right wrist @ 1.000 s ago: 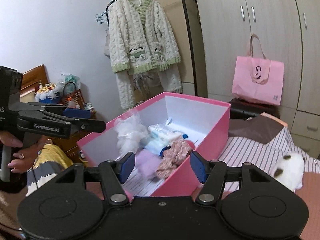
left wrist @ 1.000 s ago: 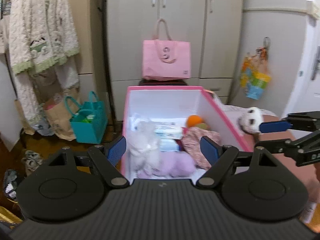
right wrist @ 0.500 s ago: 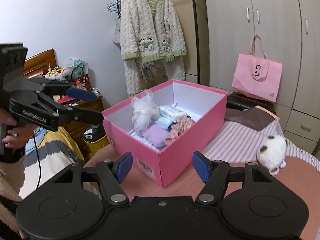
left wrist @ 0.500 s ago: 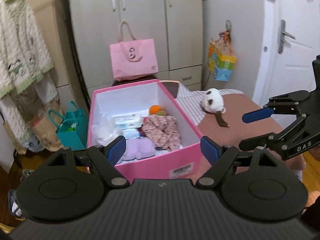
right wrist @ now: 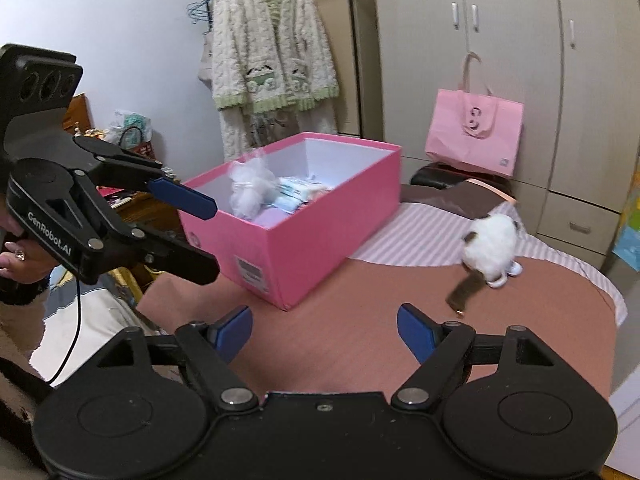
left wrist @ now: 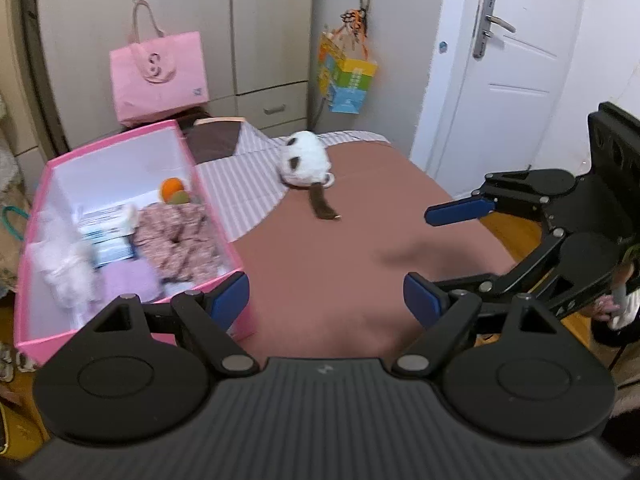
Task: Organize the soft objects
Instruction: 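Move both open tools away from the box toward the white plush toy, then close the left tool on the white plush toy's body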
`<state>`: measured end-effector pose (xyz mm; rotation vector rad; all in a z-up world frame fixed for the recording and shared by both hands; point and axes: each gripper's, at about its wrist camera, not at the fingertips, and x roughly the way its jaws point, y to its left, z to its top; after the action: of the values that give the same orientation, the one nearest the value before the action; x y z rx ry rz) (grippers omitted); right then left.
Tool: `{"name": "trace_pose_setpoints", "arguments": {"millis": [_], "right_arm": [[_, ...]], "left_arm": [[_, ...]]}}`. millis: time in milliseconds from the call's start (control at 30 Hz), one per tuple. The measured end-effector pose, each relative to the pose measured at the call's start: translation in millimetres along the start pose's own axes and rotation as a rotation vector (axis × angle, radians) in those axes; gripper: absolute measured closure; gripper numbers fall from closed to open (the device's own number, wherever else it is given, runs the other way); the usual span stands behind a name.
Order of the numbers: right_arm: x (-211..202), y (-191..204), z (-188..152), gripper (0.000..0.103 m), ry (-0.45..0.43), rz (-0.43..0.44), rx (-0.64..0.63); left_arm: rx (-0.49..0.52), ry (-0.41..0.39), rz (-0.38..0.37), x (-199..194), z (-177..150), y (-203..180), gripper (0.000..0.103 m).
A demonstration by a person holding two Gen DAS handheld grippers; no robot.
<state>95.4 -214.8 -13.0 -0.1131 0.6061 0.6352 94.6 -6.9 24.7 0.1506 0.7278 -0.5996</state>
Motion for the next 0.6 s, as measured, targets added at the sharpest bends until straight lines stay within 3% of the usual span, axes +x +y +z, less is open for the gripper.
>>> {"name": "trace_pose_setpoints", "arguments": {"millis": [300,600], "right_arm": [[6,-32,-12,0.018,0.008,-0.02,0.009],[30,-65,-17,0.017,0.02,-0.076,0.02]], "left_arm": [[-0.024,0.028,-0.052,48,21,-14,0.018],[-0.099,0.016,-0.019,94,35,-9,0.009]]}}
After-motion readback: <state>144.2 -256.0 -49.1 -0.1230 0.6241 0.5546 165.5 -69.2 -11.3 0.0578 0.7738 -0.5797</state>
